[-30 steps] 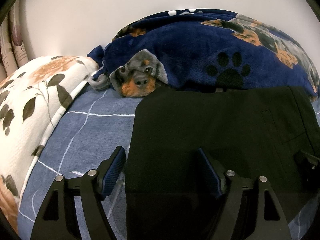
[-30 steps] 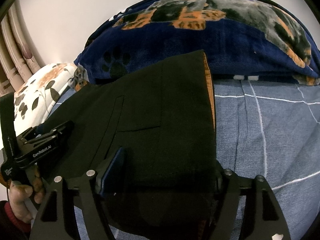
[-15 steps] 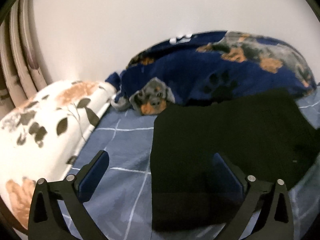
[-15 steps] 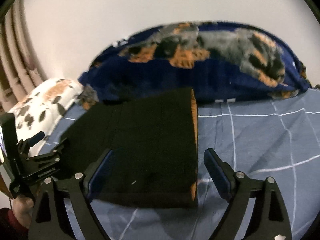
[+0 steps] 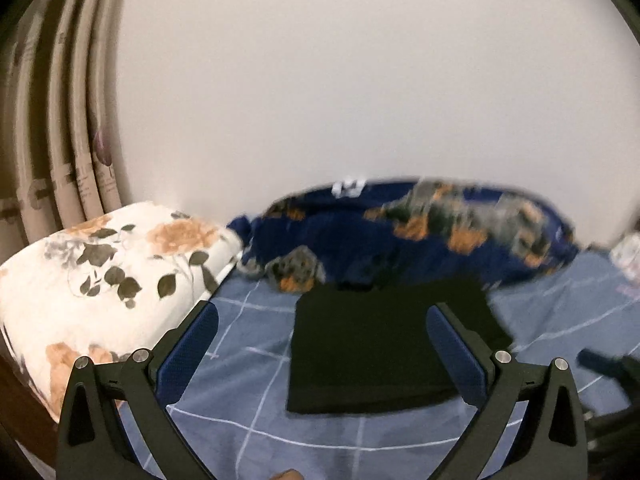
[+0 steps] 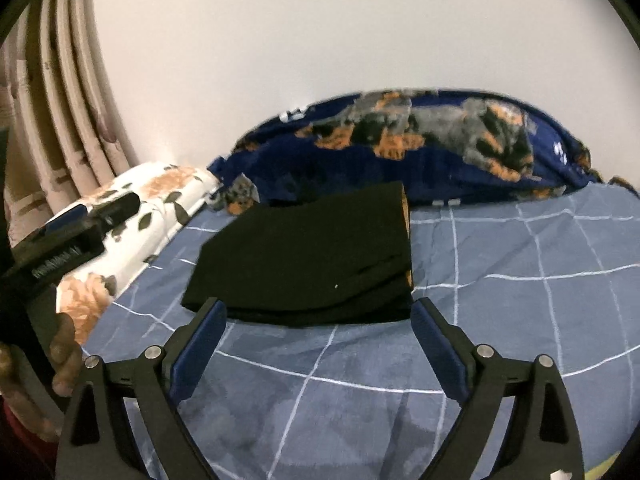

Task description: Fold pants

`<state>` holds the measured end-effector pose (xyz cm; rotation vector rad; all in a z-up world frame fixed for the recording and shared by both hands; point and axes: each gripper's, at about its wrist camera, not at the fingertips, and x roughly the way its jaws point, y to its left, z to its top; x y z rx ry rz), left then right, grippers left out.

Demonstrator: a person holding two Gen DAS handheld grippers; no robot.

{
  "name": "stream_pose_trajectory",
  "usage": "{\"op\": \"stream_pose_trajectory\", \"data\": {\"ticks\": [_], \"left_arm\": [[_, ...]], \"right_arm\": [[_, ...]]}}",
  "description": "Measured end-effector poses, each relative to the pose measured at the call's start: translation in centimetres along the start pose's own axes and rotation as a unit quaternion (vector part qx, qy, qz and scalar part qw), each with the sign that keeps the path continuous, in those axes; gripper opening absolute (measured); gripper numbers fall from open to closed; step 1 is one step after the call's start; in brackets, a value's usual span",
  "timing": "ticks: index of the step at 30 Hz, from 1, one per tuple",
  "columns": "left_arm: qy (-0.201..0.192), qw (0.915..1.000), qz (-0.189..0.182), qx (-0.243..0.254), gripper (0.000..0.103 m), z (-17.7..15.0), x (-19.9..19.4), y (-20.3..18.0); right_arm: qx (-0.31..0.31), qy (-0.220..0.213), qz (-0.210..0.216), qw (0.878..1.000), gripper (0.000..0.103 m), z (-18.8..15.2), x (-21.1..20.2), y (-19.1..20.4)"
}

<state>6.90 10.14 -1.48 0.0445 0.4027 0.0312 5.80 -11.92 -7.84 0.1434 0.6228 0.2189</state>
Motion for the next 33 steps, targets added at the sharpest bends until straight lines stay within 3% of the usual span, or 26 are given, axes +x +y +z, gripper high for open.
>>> {"op": "stream_pose_trajectory", "data": {"ticks": [2, 7, 9, 19, 33], "left_arm": [[-0.018, 0.9997, -0.009, -0.010, 0.103, 0.8, -1.8, 0.1], [-0.019, 0.9998, -0.008, -0.002, 0.103, 1.9, -4.1, -0.8], [-0.025, 0.9997, -0.002, 0.005, 0.103, 1.9, -4.7, -1.2], [-0.040, 0.9984, -0.033, 0.021, 0.103, 1.5, -7.6, -2.6], [0.012, 0.9977, -0.067, 0.002, 0.103, 0.0, -6.5, -2.8]], "right_arm": [[-0.004, -0.011, 0.002, 1.000, 0.096, 0.1, -1.9, -0.7], [0.004, -0.029, 0.012, 1.000, 0.096, 0.8, -4.7, -0.6], [-0.002, -0.033, 0.017, 0.999, 0.097, 1.9, -2.9, 1.3], [-0.012, -0.042, 0.007, 0.999, 0.098, 1.7, -4.8, 2.0], [-0.025, -0.037, -0.008, 0.999, 0.099, 1.6, -5.3, 2.7]]}}
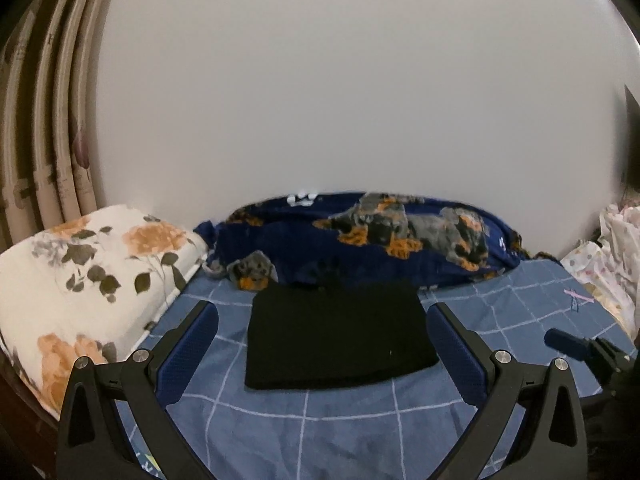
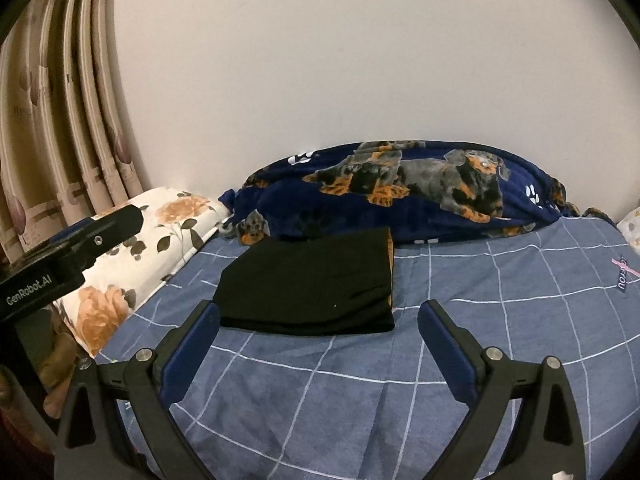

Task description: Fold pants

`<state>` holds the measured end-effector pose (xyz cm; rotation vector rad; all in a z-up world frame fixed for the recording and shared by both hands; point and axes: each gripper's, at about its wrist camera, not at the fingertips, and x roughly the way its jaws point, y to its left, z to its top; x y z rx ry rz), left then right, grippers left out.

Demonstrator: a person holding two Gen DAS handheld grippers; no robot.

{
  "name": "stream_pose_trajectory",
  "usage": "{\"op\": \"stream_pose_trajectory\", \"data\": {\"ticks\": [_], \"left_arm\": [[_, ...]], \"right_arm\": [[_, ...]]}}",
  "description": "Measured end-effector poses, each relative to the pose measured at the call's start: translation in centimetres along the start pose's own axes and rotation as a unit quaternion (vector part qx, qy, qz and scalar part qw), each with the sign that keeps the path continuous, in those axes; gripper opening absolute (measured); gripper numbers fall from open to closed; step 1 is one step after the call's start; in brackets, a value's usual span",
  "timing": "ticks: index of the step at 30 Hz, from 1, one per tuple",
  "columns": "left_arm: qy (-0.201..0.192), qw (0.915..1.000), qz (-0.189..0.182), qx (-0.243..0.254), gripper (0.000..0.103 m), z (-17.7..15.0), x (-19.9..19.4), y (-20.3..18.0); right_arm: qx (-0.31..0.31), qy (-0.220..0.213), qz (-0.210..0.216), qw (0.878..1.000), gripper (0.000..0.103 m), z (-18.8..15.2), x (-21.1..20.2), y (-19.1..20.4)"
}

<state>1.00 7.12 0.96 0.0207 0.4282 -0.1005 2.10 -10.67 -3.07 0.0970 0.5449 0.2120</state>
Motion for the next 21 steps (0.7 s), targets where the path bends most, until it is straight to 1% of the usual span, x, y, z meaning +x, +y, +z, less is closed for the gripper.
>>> {"op": "stream_pose_trajectory", "data": {"ticks": [4, 9, 13, 16, 21], "left_arm": [[0.031, 0.9994, 0.010, 0.010, 0.103, -1.0, 1.3, -0.5], [0.058, 0.9982, -0.003, 0.011, 0.103, -2.1, 2.5, -0.8], [0.054, 0.9983, 0.013, 0.016, 0.103, -2.8, 2.8, -1.0], [0.057, 0.9983, 0.009, 0.006, 0.103, -3.0, 2.9, -0.9], [0.065, 0.9978, 0.001, 0.005, 0.103, -3.0, 3.1, -0.8]], "right_arm": [[-0.001, 0.012, -0.008, 1.000, 0.099, -0.2, 0.6, 0.1], [0.001, 0.025, -0.015, 1.000, 0.099, -0.7, 1.1, 0.1], [0.003, 0.032, -0.021, 0.999, 0.099, -1.0, 1.4, 0.1], [0.002, 0.033, -0.025, 0.999, 0.099, -1.1, 1.6, 0.1], [-0.007, 0.029, -0.040, 0.999, 0.100, -1.2, 1.4, 0.5]]}}
